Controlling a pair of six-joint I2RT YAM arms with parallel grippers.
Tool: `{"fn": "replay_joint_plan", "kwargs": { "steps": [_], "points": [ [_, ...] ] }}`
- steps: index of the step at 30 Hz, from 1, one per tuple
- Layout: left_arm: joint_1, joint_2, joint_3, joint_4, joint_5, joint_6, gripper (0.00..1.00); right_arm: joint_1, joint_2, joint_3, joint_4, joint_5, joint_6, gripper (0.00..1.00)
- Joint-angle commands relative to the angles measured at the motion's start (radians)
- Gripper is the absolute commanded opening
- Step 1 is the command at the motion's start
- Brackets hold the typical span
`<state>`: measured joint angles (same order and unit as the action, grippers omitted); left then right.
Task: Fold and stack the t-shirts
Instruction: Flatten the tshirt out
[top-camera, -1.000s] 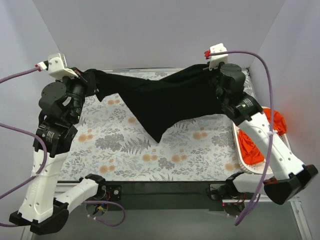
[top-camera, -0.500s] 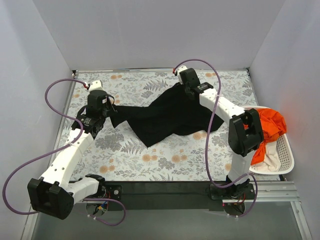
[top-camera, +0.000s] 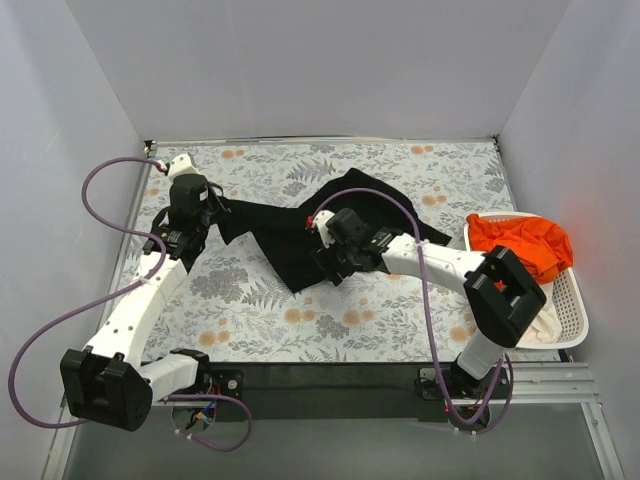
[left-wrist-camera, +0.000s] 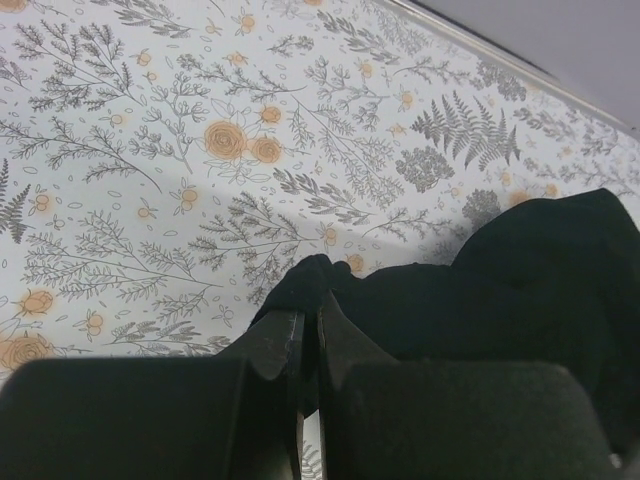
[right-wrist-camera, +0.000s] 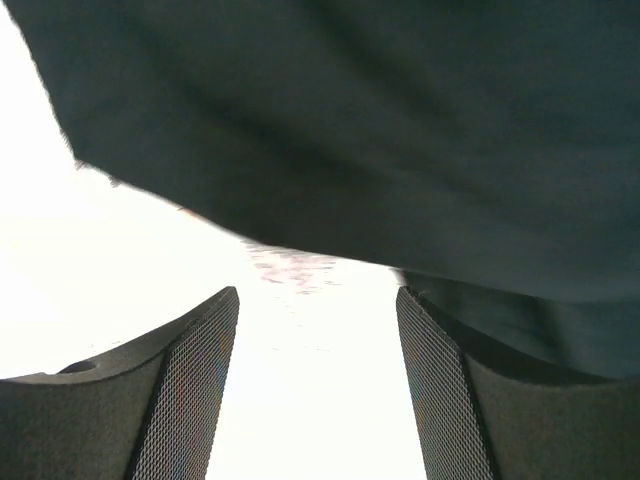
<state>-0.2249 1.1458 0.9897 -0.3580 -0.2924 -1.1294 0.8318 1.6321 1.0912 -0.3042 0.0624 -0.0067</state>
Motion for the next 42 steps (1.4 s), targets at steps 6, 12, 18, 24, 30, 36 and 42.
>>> {"fn": "replay_joint_plan", "kwargs": {
  "steps": [6,12,18,24,30,36,42],
  "points": [
    [0.015,-0.063,-0.006,-0.015,-0.059,-0.079,0.0,0.13,0.158,0.068,0.091,-0.02,0.068,0.66],
    [0.015,-0.081,-0.02,-0.042,-0.056,-0.138,0.0,0.15,0.225,0.122,0.105,0.049,0.119,0.68],
    [0.015,-0.109,-0.029,-0.047,-0.05,-0.153,0.0,0.151,0.252,0.154,0.106,0.082,0.169,0.73],
    [0.015,-0.118,-0.029,-0.05,-0.037,-0.153,0.0,0.159,0.244,0.18,0.108,0.106,0.195,0.78],
    [0.015,-0.116,-0.039,-0.05,-0.027,-0.158,0.0,0.159,0.298,0.214,0.111,0.212,0.211,0.75],
    [0.015,-0.124,-0.04,-0.052,-0.027,-0.159,0.0,0.158,0.36,0.245,0.112,0.252,0.163,0.6],
    [0.015,-0.15,0.007,-0.116,-0.102,-0.155,0.0,0.151,0.247,0.168,0.073,0.281,0.096,0.01]
  ]
}}
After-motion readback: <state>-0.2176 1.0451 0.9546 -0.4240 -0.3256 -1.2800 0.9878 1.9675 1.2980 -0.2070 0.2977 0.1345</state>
